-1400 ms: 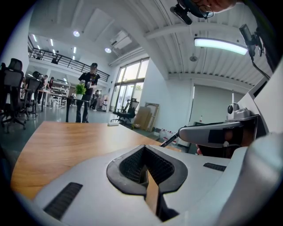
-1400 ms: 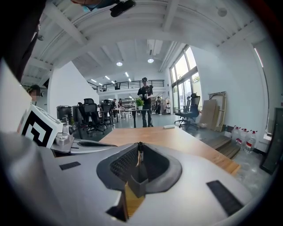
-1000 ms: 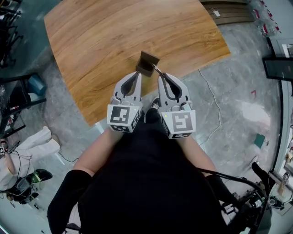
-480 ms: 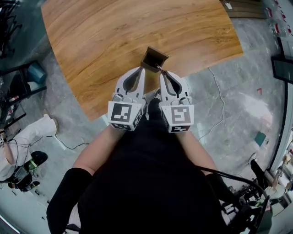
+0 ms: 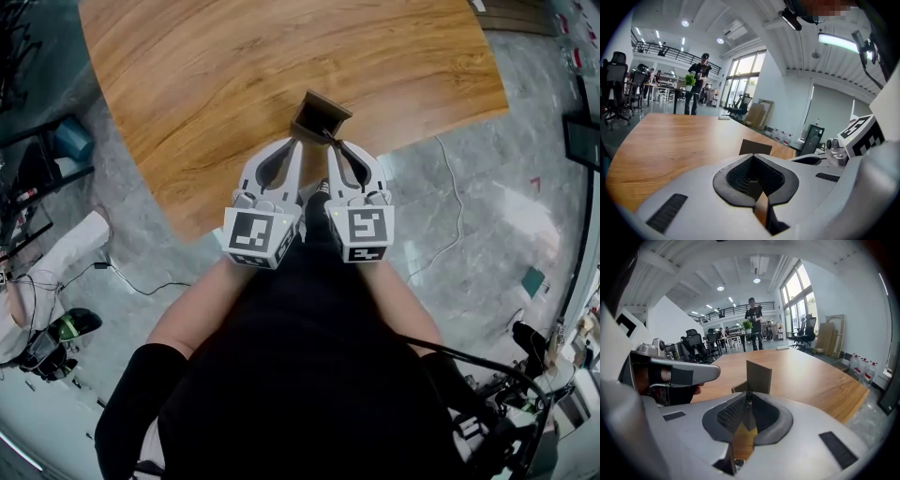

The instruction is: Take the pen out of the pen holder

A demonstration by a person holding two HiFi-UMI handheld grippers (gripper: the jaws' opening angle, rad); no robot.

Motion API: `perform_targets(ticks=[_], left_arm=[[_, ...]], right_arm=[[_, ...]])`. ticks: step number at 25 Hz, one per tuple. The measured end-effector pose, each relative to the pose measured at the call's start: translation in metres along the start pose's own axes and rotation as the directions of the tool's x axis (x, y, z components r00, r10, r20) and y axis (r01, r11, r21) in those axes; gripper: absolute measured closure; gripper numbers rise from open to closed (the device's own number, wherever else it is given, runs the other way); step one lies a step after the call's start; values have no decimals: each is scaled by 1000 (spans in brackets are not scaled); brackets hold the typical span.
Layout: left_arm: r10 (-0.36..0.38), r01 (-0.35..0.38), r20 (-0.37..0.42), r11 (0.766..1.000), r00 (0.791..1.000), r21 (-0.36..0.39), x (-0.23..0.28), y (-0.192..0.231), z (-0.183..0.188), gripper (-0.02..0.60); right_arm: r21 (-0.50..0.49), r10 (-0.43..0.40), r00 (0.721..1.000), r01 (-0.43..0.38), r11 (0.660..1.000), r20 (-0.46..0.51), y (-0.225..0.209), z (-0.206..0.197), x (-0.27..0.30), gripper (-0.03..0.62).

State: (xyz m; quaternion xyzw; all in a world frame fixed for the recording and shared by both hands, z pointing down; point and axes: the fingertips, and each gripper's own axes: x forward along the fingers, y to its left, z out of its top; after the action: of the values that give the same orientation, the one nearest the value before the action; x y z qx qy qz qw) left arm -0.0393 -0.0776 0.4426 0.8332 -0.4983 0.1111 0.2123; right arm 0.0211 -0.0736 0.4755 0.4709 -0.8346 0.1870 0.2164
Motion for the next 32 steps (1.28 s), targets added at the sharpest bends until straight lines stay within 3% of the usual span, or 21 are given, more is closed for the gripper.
perform_targets(ticks=[20,26,32], left_arm=[[6,-6,-11,1000,1000,-12,-7,-2,-7,575],[-6,6,28,1000,1000,8,-10,-10,9,575],[-24,17,115,998,993,64,-25,-30,55,575]], right_arm=[[1,-12,1000,12,1000,9,2,-1,-6,554],[-10,-27,996,28,1000,86,1,26,-29,554],[-59,-17,975,30,998,222,7,82,-67,556]])
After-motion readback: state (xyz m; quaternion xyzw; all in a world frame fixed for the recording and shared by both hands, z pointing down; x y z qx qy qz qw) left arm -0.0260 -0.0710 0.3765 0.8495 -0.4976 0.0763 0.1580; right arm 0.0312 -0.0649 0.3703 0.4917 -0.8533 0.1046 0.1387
